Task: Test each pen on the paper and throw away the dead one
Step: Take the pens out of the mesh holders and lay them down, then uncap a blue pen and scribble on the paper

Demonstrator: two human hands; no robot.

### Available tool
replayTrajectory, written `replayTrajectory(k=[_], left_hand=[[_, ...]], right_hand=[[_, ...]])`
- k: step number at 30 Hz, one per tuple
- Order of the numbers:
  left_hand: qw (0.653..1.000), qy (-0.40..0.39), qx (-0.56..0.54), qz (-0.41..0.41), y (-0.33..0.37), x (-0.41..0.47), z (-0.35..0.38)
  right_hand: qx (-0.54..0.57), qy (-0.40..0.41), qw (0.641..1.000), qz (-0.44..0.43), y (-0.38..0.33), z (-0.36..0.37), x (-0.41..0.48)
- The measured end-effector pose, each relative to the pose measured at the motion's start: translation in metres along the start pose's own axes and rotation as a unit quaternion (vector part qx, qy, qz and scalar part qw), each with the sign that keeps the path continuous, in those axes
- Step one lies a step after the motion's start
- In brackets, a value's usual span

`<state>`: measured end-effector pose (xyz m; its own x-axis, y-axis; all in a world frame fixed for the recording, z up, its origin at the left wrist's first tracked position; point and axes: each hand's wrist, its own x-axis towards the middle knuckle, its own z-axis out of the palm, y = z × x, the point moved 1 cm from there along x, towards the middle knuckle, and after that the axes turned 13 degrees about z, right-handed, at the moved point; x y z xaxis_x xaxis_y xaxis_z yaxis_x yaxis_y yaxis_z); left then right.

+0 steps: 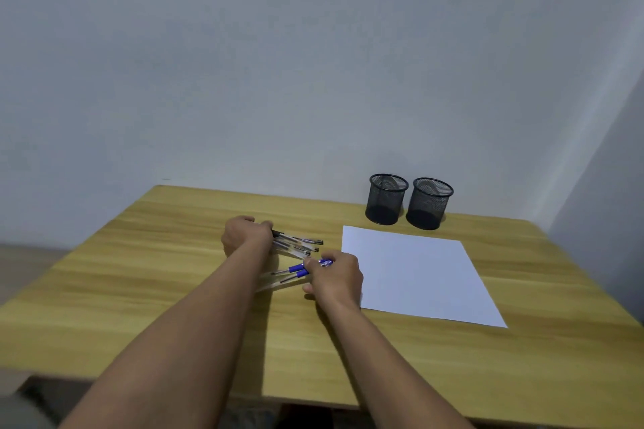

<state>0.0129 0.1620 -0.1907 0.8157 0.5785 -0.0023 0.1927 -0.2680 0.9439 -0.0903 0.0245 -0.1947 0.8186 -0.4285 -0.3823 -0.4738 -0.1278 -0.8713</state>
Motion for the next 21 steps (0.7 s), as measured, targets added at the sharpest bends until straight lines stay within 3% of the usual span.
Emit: replayTrajectory(k=[6,8,12,15,21], left_hand=[[0.981,-0.034,0.187,0.051,0.009,-0.006,-0.014],[0.964,-0.028,0.231,0.125,0.009,-0.016,-0.026],[0.914,-0.080,0.161,0.364,-0.004,-0.047,-0.057],[0.842,-0.128,0.188,0.490,-0.023,-0.071,-0.085],[0.781,-0.209,0.269,0.524,-0.056,-0.087,-0.108]], right_hand=[[-0.071,-0.006,0.996,-0.050,-0.006,-0.010,-0.008],[-0.142,0.024,0.985,-0.096,-0.006,-0.016,-0.008],[-0.280,0.009,0.938,-0.205,-0.006,-0.023,-0.011],[-0.372,-0.017,0.890,-0.262,-0.004,-0.021,-0.014],[-0.457,-0.021,0.826,-0.328,0.008,-0.017,-0.012]])
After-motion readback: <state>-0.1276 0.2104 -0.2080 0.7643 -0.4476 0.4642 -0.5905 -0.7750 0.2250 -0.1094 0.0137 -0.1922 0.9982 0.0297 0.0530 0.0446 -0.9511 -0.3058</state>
